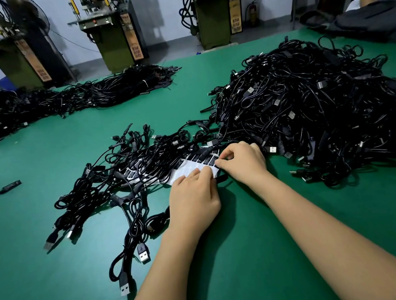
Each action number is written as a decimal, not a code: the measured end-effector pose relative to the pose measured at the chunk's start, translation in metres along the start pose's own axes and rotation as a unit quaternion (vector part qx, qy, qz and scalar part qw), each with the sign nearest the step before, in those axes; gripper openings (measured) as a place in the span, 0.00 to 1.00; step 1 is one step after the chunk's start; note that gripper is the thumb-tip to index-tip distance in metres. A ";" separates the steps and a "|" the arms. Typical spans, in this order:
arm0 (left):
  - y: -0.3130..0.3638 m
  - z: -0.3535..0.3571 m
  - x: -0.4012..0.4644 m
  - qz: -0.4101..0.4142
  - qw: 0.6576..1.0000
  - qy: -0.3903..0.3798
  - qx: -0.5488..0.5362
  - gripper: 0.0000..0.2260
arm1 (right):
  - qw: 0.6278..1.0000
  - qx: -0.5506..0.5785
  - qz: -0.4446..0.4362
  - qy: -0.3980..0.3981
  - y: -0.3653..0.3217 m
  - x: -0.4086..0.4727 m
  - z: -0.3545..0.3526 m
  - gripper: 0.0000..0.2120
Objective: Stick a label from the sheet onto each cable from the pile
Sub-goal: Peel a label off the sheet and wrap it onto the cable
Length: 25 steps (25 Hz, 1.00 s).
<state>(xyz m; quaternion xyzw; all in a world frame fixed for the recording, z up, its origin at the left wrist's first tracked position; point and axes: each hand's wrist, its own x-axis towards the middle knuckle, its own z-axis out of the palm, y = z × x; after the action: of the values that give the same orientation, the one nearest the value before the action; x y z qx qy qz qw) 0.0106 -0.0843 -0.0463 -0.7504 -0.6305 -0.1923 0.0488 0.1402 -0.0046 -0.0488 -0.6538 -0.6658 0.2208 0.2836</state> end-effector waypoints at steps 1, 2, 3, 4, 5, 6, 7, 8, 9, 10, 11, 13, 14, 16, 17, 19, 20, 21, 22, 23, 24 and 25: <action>0.000 0.000 0.000 0.001 1.000 0.001 -0.001 0.08 | 1.000 -0.003 0.005 -0.004 -0.001 0.001 0.000 0.07; 0.001 0.000 0.000 0.001 1.000 0.003 -0.002 0.08 | 1.000 -0.006 0.007 -0.007 -0.001 0.002 0.000 0.07; 0.001 0.000 0.000 0.001 1.000 0.005 -0.002 0.08 | 1.000 -0.007 0.007 -0.009 -0.001 0.002 0.000 0.06; 0.001 0.000 -0.001 0.003 1.000 0.003 0.002 0.08 | 1.000 -0.007 0.006 -0.009 -0.001 0.001 0.000 0.06; 0.001 0.000 -0.001 0.009 1.000 -0.001 0.012 0.09 | 1.000 -0.008 0.005 -0.009 -0.001 0.001 0.001 0.06; 0.002 0.001 -0.001 0.017 1.000 -0.005 0.024 0.10 | 1.000 -0.012 0.003 -0.009 -0.001 0.000 0.000 0.06; 0.003 0.001 -0.001 0.020 0.999 -0.008 0.031 0.10 | 1.000 -0.016 0.001 -0.011 -0.001 0.000 0.000 0.06; 0.004 0.002 -0.002 0.015 0.999 -0.009 0.033 0.10 | 1.000 -0.018 -0.002 -0.014 0.000 -0.001 0.000 0.05; 0.005 0.002 -0.002 0.005 0.999 -0.006 0.032 0.10 | 1.000 -0.015 -0.006 -0.014 0.000 -0.002 -0.001 0.05; 0.005 0.002 -0.002 -0.012 0.999 -0.003 0.031 0.09 | 1.000 -0.006 -0.013 -0.010 0.000 -0.003 -0.001 0.04; 0.006 0.002 -0.003 -0.031 0.999 0.001 0.030 0.08 | 1.000 0.009 -0.021 0.001 0.000 -0.005 -0.001 0.04; 0.004 0.002 -0.004 -0.069 0.997 0.007 0.025 0.06 | 0.997 0.059 -0.040 0.041 0.000 -0.010 -0.002 0.03; 0.003 0.002 -0.004 -0.082 0.996 0.010 0.023 0.05 | 0.994 0.081 -0.048 0.060 0.000 -0.012 -0.002 0.04; 0.002 0.003 -0.004 -0.099 0.995 0.010 0.028 0.03 | 0.990 0.100 -0.064 0.071 -0.001 -0.015 -0.001 0.05; 0.001 0.003 -0.004 -0.102 0.994 0.006 0.035 0.03 | 0.990 0.098 -0.074 0.064 -0.002 -0.016 0.000 0.04; 0.003 0.004 -0.004 -0.094 0.994 -0.012 0.047 0.03 | 0.992 0.083 -0.085 0.042 -0.005 -0.016 0.001 0.03; 0.003 0.004 -0.005 -0.087 0.995 -0.014 0.047 0.02 | 0.993 0.072 -0.084 0.032 -0.008 -0.016 0.003 0.04; 0.004 0.004 -0.005 -0.080 0.996 -0.015 0.046 0.02 | 0.995 0.062 -0.079 0.026 -0.011 -0.016 0.005 0.06; 0.005 0.004 -0.005 -0.074 0.996 -0.015 0.049 0.04 | 0.996 0.051 -0.070 0.025 -0.014 -0.015 0.008 0.06; 0.006 0.003 -0.005 -0.066 0.996 -0.017 0.056 0.06 | 0.997 0.042 -0.061 0.030 -0.017 -0.015 0.010 0.07; 0.006 0.003 -0.005 -0.059 0.996 -0.015 0.064 0.06 | 0.997 0.034 -0.053 0.037 -0.018 -0.016 0.012 0.06; 0.007 0.002 -0.005 -0.054 0.996 -0.016 0.071 0.06 | 0.998 0.030 -0.046 0.044 -0.020 -0.016 0.013 0.06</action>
<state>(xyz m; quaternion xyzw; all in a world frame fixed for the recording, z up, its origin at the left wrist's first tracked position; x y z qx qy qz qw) 0.0171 -0.0894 -0.0491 -0.7130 -0.6827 -0.1378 0.0814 0.1166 -0.0205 -0.0467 -0.6227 -0.6752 0.1986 0.3421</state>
